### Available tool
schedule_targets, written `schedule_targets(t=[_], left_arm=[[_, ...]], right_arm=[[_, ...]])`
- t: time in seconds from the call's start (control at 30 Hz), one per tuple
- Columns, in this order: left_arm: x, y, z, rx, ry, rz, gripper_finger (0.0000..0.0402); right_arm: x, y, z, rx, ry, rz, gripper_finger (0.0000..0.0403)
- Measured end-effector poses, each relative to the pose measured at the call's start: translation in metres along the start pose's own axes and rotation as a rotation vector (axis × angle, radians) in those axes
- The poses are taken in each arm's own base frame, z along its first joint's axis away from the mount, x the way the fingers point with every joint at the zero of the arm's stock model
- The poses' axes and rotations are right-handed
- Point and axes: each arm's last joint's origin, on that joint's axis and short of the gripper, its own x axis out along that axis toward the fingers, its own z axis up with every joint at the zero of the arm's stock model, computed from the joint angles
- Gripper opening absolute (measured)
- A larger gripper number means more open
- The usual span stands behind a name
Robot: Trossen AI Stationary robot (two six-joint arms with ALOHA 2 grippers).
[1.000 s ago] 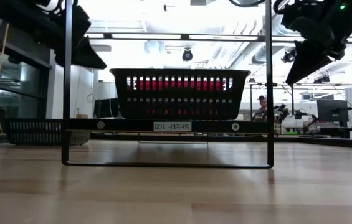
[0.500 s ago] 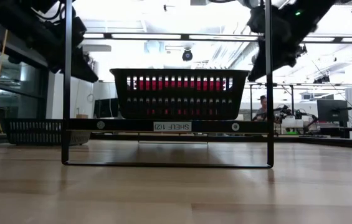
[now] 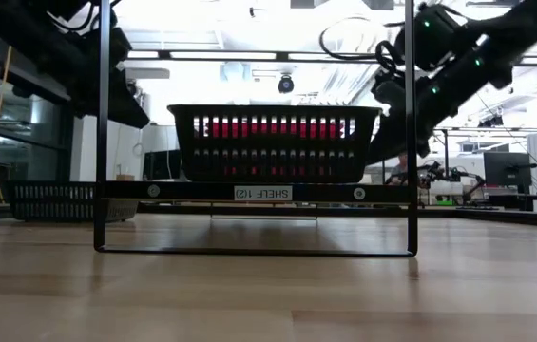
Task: Stack baskets on shelf by color
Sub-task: Stack the top black bin on the black bin on the shelf
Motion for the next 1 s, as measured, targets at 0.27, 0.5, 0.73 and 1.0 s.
schedule_targets(t=[0.27, 0.5, 0.73, 1.0], left_arm=[[0.008, 0.014, -0.009, -0.141, 0.093, 0.17, 0.0116], [0.015, 0.035, -0.02, -0.27, 0.207, 0.395, 0.0116], [0.015, 0.042, -0.026, -0.346, 0.259, 0.472, 0.0116], [0.019, 0.038, -0.019, -0.327, 0.195, 0.413, 0.0116]], right_arm=[[0.003, -0.015, -0.006, 0.039, -0.091, -0.033, 0.0], [0.003, -0.014, -0.004, 0.035, -0.12, -0.036, 0.0], [0.003, -0.014, -0.004, 0.037, -0.126, -0.052, 0.0], [0.002, -0.016, -0.003, 0.042, -0.147, -0.118, 0.0]])
